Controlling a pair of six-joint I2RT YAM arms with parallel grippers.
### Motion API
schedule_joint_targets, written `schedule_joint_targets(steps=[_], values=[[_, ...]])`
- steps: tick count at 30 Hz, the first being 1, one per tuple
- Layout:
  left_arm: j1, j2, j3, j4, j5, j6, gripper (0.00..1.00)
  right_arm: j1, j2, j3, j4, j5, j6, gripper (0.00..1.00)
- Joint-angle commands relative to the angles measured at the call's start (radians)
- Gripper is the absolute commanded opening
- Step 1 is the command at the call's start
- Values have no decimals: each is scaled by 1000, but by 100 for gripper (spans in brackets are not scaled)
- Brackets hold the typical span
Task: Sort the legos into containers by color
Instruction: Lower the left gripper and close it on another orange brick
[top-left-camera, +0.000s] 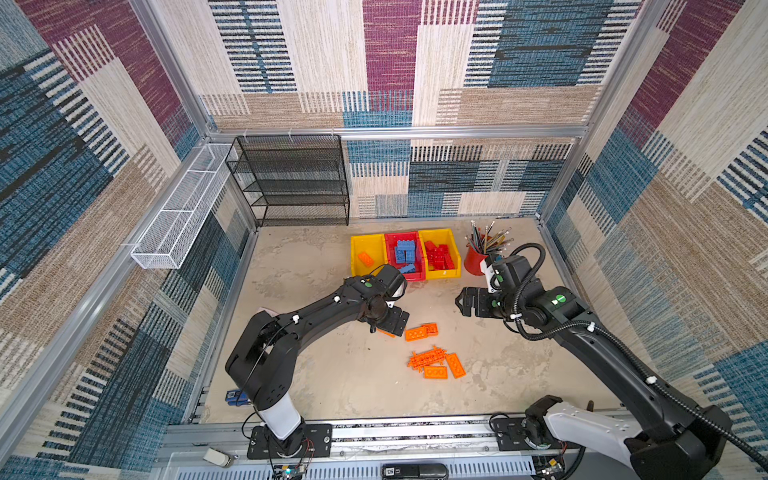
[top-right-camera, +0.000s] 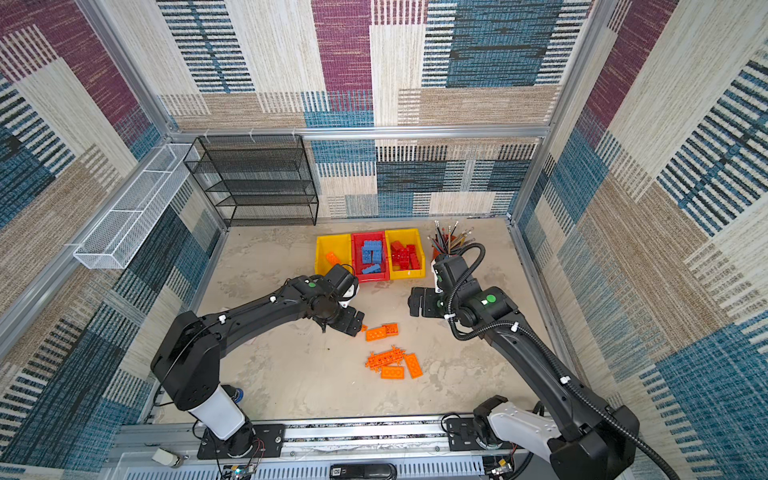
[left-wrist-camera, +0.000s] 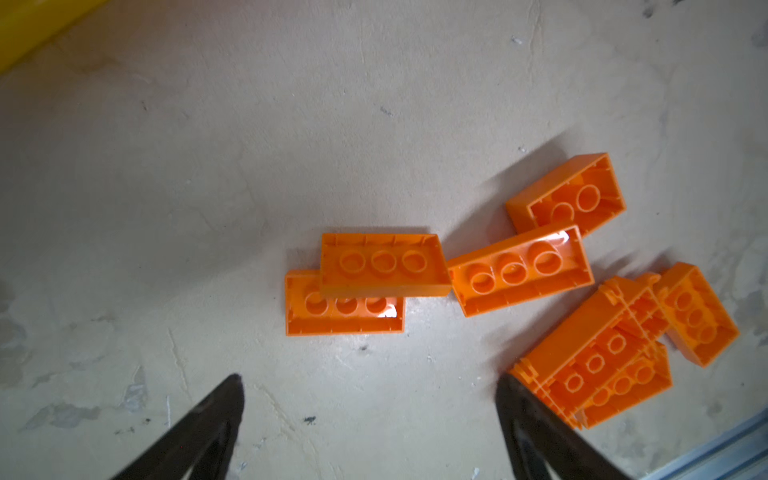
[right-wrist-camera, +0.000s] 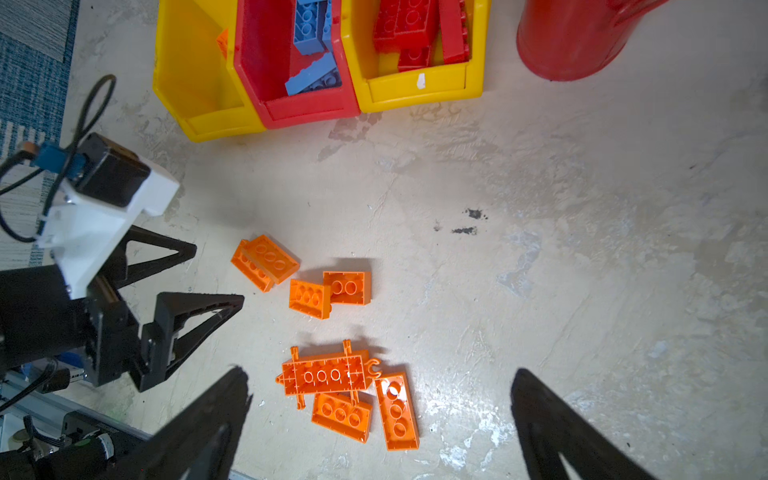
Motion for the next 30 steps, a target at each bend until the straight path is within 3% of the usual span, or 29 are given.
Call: schedule_joint_targets(steps=[1,9,20,30], values=[[-6,42,38,-2,-8,-14,96,2,-18,1,-14,31,14,99],[-6,147,113,-24,-8,15,96,1,-34,0,-34,67,4,99],[-6,196,100,-17,-1,30,94,2,3,-1,-30,83,-22,99],[-6,226,114,-17,-10,48,83,2,20,5,-26,88,-17,99]])
